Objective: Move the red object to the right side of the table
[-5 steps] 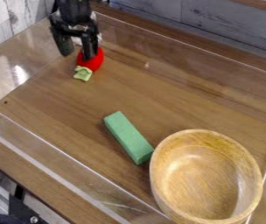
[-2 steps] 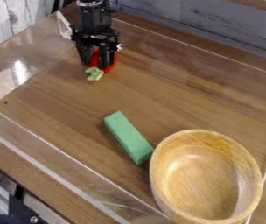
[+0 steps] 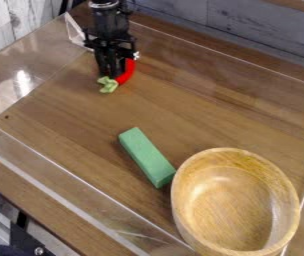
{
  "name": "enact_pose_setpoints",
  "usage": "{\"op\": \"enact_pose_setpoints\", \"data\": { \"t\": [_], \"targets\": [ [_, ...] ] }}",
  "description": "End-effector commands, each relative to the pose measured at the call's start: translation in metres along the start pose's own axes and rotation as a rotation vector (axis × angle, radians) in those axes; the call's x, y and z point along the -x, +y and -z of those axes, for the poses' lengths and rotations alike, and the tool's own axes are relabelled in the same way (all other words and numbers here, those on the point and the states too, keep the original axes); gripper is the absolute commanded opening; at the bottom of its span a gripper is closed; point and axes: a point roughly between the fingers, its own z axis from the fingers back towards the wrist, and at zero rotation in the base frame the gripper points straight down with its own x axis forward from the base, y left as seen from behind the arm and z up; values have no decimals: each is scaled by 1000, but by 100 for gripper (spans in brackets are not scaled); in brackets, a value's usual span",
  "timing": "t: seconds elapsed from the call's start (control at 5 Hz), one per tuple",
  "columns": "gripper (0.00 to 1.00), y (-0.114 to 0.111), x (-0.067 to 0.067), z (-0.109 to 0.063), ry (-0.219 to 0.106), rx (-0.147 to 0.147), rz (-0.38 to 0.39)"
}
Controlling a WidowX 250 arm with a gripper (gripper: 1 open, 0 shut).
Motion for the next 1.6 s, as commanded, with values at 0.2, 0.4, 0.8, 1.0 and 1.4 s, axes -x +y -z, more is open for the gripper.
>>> {"op": "enact_pose_setpoints", "data": {
  "t": [0.2, 0.4, 0.8, 1.0, 1.4],
  "targets": [
    [0, -30, -10, -57, -118, 9, -55],
    [0, -47, -9, -75, -157, 38, -166],
    [0, -88, -6, -93, -158, 64, -86],
    [0, -120, -13, -98, -150, 71, -50],
    [0, -160, -23, -85, -108, 76, 60]
  ]
}}
